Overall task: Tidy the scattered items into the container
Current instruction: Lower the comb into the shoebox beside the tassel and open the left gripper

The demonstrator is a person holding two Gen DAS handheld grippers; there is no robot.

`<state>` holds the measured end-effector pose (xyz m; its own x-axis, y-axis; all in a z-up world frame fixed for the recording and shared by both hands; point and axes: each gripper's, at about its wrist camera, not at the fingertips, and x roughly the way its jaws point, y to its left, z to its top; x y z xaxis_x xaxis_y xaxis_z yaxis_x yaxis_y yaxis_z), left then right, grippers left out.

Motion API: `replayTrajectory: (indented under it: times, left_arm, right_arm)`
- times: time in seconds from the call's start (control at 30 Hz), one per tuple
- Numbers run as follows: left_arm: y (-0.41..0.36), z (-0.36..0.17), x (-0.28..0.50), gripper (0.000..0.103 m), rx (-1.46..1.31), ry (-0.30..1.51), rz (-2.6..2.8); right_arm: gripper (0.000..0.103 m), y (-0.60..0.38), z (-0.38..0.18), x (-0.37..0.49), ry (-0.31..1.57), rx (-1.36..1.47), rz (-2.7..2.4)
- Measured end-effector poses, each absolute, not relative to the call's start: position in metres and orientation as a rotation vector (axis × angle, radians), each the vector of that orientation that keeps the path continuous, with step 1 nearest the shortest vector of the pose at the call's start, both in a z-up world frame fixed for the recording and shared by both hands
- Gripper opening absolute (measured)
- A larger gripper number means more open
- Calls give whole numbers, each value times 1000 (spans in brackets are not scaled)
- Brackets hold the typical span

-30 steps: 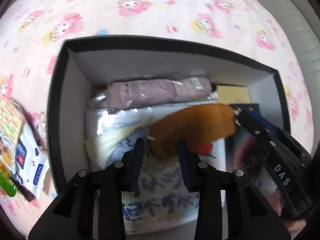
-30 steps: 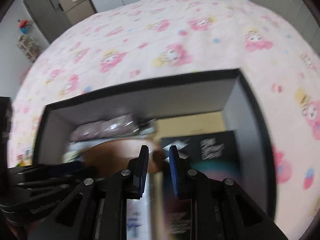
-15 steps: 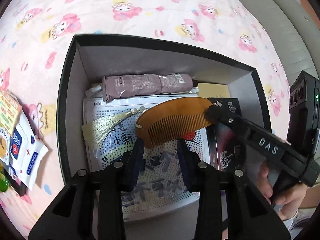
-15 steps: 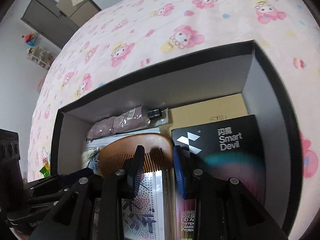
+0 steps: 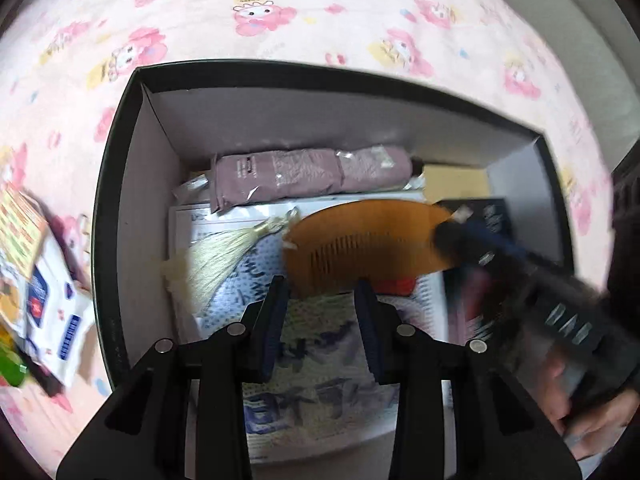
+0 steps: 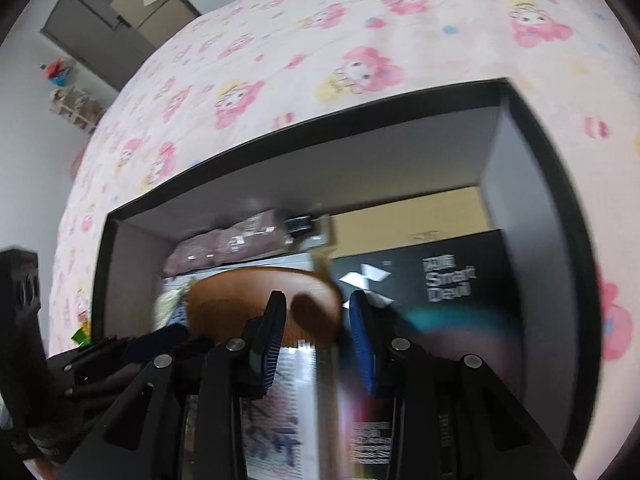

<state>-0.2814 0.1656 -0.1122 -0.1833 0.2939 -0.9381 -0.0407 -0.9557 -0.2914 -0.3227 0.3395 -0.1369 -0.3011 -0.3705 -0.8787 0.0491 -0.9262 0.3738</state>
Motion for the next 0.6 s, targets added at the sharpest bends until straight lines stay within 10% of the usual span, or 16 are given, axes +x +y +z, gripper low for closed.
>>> replayTrajectory:
  times: [0.6]
  left_arm:
    - [157, -116, -288, 35, -1850, -316, 2226]
  right_arm:
    - [31, 335, -138, -323, -513, 1672, -2281]
